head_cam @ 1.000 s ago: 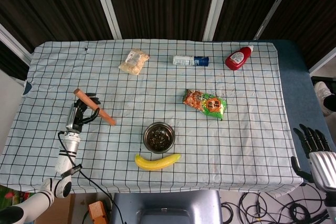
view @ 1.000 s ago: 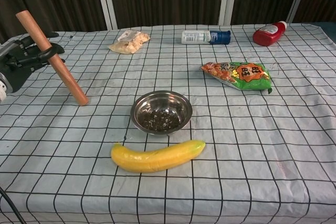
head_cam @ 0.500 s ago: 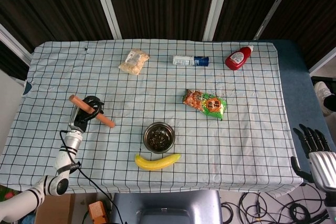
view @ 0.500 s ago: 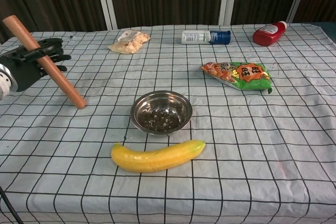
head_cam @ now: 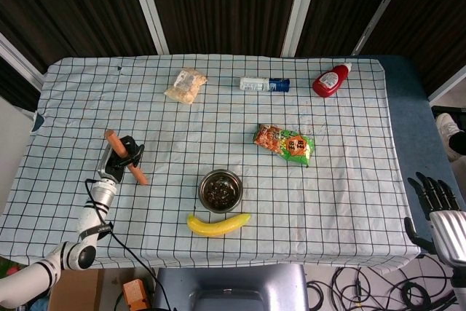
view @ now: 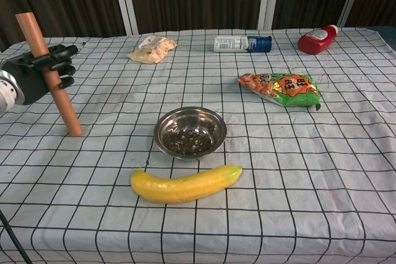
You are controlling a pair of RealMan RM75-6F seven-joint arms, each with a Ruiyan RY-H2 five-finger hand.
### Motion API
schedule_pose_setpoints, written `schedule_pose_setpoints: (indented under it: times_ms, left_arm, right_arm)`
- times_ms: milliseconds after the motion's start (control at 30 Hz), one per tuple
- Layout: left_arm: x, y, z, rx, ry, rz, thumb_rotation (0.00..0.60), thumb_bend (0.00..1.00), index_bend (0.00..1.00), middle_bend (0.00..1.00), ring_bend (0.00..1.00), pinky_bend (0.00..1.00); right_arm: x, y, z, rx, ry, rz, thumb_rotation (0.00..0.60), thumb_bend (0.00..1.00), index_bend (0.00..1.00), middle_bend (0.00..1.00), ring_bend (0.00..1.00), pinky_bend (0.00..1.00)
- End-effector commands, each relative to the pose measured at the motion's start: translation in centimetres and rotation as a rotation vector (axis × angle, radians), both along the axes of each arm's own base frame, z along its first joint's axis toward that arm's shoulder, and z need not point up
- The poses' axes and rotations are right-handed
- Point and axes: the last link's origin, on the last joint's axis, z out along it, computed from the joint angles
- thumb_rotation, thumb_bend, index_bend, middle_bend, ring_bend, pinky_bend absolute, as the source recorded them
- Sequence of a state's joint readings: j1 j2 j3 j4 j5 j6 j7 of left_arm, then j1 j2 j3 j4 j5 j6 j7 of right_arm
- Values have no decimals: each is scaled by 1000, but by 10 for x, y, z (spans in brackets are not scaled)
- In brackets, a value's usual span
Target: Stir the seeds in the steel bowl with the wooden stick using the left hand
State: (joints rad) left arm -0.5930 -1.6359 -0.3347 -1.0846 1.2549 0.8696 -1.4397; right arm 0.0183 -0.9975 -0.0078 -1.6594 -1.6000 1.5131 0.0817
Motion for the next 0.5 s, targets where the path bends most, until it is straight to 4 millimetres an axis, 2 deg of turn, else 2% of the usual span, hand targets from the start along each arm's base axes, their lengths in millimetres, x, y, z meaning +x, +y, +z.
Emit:
schedule_pose_setpoints:
  times_ms: [33,100,167,233,300,367,500]
  left_arm:
    - [1,-1,-2,-9,13,-9,600,289,836,993,772,924]
    - [2,-1,-2,0,18,-13,600,365,892,1000,824,968]
    - [4,-3,-3,19,13,-19,600,553,932,1000,862,995]
    - [7,-4,-3,51,-8,-22,600,807,969,1000,889,1000]
    - [11,-5,-1,97,-1,-40,600,949,993,1000,908,1000]
    - [13,-6,-1,133,11,-57,600,1000,1000,1000,919,1000]
    - [25,-10,1,210,4,-91,600,1000,1000,1000,922,1000]
  right_arm:
    - [0,0,0,1,0,1,600,446,0,0,0,0]
    - [0,0,0,3,1,1,600,446,0,0,0,0]
    - [0,0,0,3,1,1,600,445,0,0,0,0]
    - [0,0,0,3,1,1,600,445,0,0,0,0]
    - [0,0,-1,5,1,1,600,446,0,0,0,0]
    - [0,0,-1,6,1,2,600,445,0,0,0,0]
    - [0,0,-1,8,1,2,600,445,0,0,0,0]
